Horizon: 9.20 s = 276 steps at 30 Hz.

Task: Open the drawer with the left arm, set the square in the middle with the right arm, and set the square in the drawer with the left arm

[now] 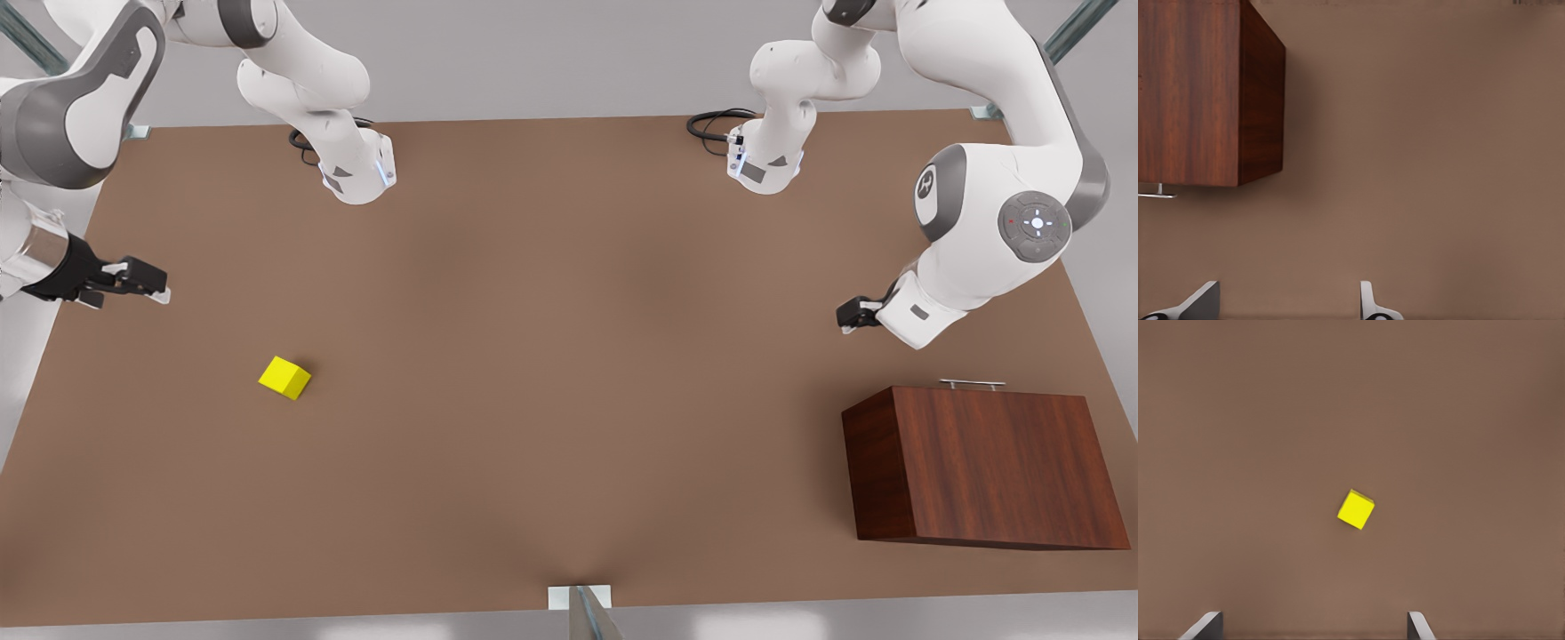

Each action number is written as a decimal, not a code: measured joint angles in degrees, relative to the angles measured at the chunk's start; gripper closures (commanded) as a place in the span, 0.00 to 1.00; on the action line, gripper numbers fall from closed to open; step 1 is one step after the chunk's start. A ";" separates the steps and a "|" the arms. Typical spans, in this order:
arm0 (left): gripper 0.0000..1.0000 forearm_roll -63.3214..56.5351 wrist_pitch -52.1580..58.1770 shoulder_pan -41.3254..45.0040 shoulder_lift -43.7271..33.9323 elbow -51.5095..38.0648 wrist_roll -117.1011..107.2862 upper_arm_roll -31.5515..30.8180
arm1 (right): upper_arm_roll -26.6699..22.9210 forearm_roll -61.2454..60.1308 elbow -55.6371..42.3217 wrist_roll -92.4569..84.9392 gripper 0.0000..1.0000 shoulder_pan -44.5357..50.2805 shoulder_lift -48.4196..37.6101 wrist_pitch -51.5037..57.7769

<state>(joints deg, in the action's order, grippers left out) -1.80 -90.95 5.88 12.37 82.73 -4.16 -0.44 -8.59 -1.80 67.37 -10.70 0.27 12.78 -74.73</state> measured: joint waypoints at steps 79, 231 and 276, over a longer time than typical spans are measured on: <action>0.00 -7.00 -79.61 -4.63 0.13 50.04 -72.28 23.45 | 1.03 -9.99 58.07 -87.71 0.34 -2.81 11.97 -72.78; 0.00 -1.22 -47.10 22.77 17.39 30.88 38.19 -6.06 | 1.49 -1.07 5.99 -0.12 0.00 1.58 -0.24 -15.36; 0.25 -1.82 -25.03 22.71 -4.73 28.21 46.30 17.07 | 1.49 -1.00 6.21 0.12 0.00 1.58 0.56 -17.00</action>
<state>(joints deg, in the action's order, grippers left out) -3.62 -115.98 28.59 7.64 110.94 42.14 16.63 -7.10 -2.80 73.58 -10.57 1.84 13.34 -91.73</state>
